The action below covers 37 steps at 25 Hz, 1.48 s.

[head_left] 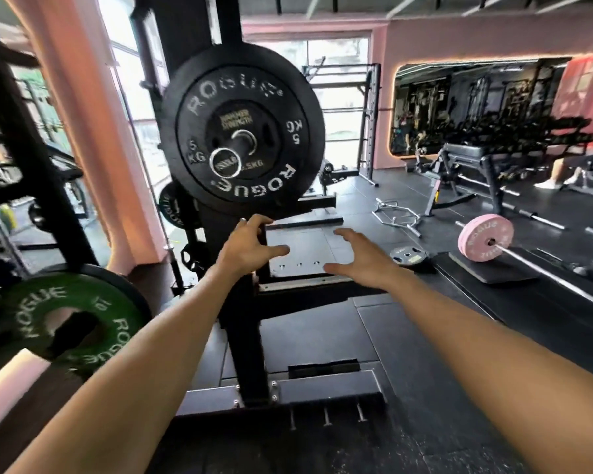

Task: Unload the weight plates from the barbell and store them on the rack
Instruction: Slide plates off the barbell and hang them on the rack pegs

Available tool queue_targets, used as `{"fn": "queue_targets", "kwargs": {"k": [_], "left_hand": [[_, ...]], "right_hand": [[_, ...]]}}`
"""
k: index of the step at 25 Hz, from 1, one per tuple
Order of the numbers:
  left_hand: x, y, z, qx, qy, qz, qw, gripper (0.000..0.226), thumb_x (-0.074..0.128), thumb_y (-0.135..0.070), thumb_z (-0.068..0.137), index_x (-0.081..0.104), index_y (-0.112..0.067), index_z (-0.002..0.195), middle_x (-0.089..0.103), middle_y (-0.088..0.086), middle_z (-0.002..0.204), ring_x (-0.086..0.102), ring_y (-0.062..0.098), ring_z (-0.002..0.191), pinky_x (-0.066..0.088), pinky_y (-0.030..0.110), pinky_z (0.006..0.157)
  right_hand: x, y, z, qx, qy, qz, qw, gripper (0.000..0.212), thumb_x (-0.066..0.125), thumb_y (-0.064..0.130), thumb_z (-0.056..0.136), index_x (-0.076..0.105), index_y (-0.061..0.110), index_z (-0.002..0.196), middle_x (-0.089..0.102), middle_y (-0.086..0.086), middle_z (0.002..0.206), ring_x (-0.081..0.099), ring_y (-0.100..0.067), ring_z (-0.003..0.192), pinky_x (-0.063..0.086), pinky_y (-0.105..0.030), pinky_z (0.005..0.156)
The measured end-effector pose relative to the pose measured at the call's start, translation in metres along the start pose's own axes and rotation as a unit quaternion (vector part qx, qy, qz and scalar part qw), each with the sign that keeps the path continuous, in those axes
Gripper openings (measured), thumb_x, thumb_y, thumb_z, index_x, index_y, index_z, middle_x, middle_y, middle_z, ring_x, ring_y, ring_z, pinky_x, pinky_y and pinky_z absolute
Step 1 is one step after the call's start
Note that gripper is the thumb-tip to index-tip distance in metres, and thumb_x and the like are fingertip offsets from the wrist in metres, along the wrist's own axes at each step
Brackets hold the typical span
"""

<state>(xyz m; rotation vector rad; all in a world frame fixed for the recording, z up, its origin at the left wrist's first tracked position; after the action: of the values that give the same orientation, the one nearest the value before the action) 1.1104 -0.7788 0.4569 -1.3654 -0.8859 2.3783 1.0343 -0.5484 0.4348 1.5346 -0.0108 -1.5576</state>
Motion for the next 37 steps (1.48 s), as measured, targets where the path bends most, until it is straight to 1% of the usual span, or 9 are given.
{"fn": "queue_targets", "kwargs": {"k": [4,6,9,15,20,24,27,32,37], "left_hand": [[-0.067,0.009,0.011,-0.007,-0.054,0.018,0.998,0.067,0.078,-0.051,0.053,0.056,-0.034,0.115,0.061,-0.002,0.112,0.060,0.014,0.102,0.048,0.033,0.090],[-0.095,0.014,0.026,-0.007,-0.073,0.028,0.997,0.066,0.073,-0.048,0.051,0.056,-0.035,0.113,0.061,-0.002,0.109,0.061,0.016,0.099,0.049,0.033,0.085],[-0.127,0.025,0.060,-0.001,-0.110,0.051,0.993,0.059,0.077,-0.037,0.059,0.055,-0.033,0.114,0.056,-0.001,0.105,0.058,0.019,0.090,0.040,0.026,0.075],[-0.159,0.048,0.159,0.018,-0.155,0.061,0.986,0.048,0.075,-0.031,0.073,0.054,-0.025,0.116,0.057,0.006,0.112,0.057,0.021,0.091,0.039,0.027,0.076],[-0.159,0.061,0.234,0.023,-0.150,0.060,0.987,0.057,0.072,-0.028,0.076,0.050,-0.017,0.128,0.061,0.011,0.116,0.060,0.026,0.099,0.045,0.030,0.081],[-0.141,0.080,0.286,-0.003,-0.121,0.065,0.990,0.059,0.074,-0.027,0.078,0.046,-0.010,0.127,0.065,0.014,0.108,0.060,0.031,0.104,0.042,0.030,0.080],[-0.124,0.086,0.305,0.008,-0.127,0.071,0.989,0.062,0.073,-0.023,0.080,0.038,-0.004,0.127,0.058,0.022,0.117,0.055,0.038,0.110,0.042,0.039,0.089],[-0.109,0.084,0.311,0.034,-0.145,0.089,0.985,0.052,0.058,-0.017,0.085,0.027,-0.008,0.126,0.055,0.032,0.114,0.052,0.052,0.107,0.042,0.051,0.088],[-0.113,0.073,0.287,0.032,-0.133,0.022,0.990,0.042,0.055,-0.008,0.084,0.027,-0.010,0.115,0.057,0.023,0.094,0.057,0.045,0.093,0.040,0.040,0.075]], "right_hand": [[-0.014,0.044,0.028,-0.038,-0.019,0.006,0.999,0.081,0.069,0.056,0.074,0.027,0.040,0.141,0.036,0.005,0.148,0.041,-0.020,0.132,0.034,-0.045,0.109],[-0.021,0.063,0.052,-0.058,-0.030,0.004,0.998,0.079,0.068,0.055,0.075,0.027,0.039,0.141,0.035,0.006,0.150,0.041,-0.020,0.133,0.035,-0.046,0.108],[-0.034,0.086,0.095,-0.087,-0.063,-0.002,0.994,0.076,0.069,0.051,0.078,0.031,0.033,0.142,0.039,0.005,0.148,0.043,-0.020,0.131,0.038,-0.045,0.106],[-0.053,0.104,0.195,-0.095,-0.108,-0.039,0.989,0.073,0.067,0.052,0.080,0.033,0.030,0.141,0.047,-0.005,0.137,0.051,-0.026,0.118,0.043,-0.040,0.095],[-0.056,0.118,0.275,-0.078,-0.137,-0.051,0.986,0.070,0.064,0.047,0.084,0.034,0.020,0.142,0.044,-0.009,0.142,0.049,-0.029,0.125,0.041,-0.044,0.103],[-0.048,0.126,0.327,-0.056,-0.145,-0.068,0.986,0.064,0.060,0.039,0.089,0.033,0.013,0.141,0.049,-0.012,0.136,0.050,-0.031,0.123,0.043,-0.046,0.101],[-0.043,0.128,0.348,-0.038,-0.169,-0.078,0.982,0.056,0.059,0.031,0.091,0.034,0.009,0.137,0.048,-0.015,0.135,0.049,-0.035,0.122,0.043,-0.044,0.098],[-0.038,0.132,0.361,-0.039,-0.205,-0.102,0.973,0.042,0.061,0.019,0.089,0.038,0.005,0.121,0.048,-0.021,0.127,0.051,-0.041,0.114,0.042,-0.045,0.090],[-0.039,0.138,0.342,-0.032,-0.187,-0.091,0.978,0.038,0.061,0.017,0.088,0.033,0.006,0.112,0.057,-0.024,0.111,0.057,-0.043,0.103,0.041,-0.040,0.078]]}}
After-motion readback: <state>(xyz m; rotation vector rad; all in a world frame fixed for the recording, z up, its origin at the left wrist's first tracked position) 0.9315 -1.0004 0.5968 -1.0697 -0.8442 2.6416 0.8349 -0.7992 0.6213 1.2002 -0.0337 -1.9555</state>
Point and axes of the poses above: each hand's wrist, its own z-axis towards the middle knuckle, its own x-axis out of the palm, y = z × x, the point moved 5 cm from there along z, towards the middle knuckle
